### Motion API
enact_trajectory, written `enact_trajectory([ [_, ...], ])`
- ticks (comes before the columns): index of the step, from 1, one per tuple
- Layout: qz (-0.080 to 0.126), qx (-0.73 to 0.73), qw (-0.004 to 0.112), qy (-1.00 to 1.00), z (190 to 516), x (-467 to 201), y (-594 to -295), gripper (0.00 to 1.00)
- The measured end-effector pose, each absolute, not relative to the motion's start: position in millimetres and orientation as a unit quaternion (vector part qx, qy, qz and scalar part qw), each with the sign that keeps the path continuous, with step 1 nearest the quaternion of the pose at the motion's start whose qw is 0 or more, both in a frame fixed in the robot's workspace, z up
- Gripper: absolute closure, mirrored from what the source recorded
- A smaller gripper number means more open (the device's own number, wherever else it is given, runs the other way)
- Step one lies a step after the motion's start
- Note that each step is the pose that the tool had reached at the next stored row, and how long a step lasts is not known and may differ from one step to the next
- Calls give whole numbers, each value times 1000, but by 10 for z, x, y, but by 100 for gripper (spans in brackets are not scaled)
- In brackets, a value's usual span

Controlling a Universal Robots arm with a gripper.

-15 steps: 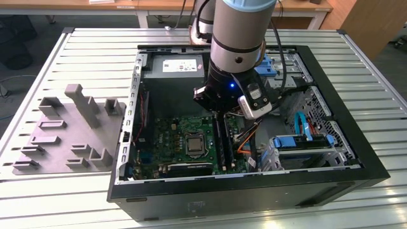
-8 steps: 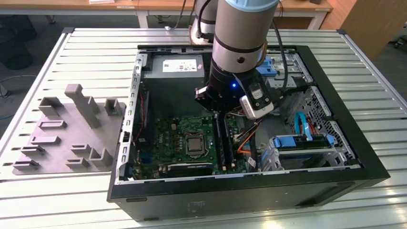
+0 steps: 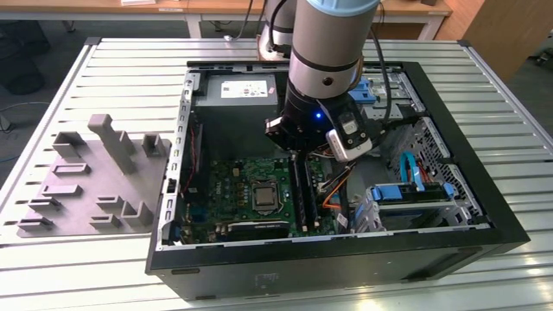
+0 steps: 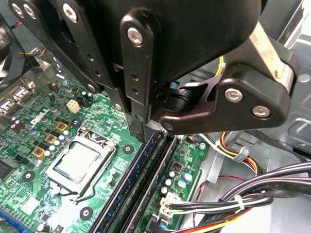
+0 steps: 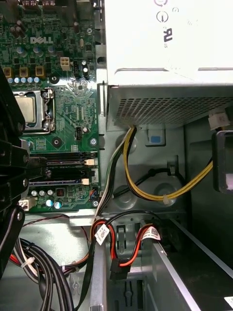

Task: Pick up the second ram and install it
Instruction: 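Press down the second ram until it locks into place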

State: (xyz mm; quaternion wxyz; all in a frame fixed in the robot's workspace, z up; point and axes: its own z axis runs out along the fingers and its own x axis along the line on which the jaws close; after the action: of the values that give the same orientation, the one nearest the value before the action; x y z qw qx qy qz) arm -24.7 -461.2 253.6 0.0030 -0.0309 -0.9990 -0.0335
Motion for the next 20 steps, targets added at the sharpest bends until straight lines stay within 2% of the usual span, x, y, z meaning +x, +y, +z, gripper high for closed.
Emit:
enact_trajectory([
  [20,-33,-31,2,-999,2517,-254,-4607,89],
])
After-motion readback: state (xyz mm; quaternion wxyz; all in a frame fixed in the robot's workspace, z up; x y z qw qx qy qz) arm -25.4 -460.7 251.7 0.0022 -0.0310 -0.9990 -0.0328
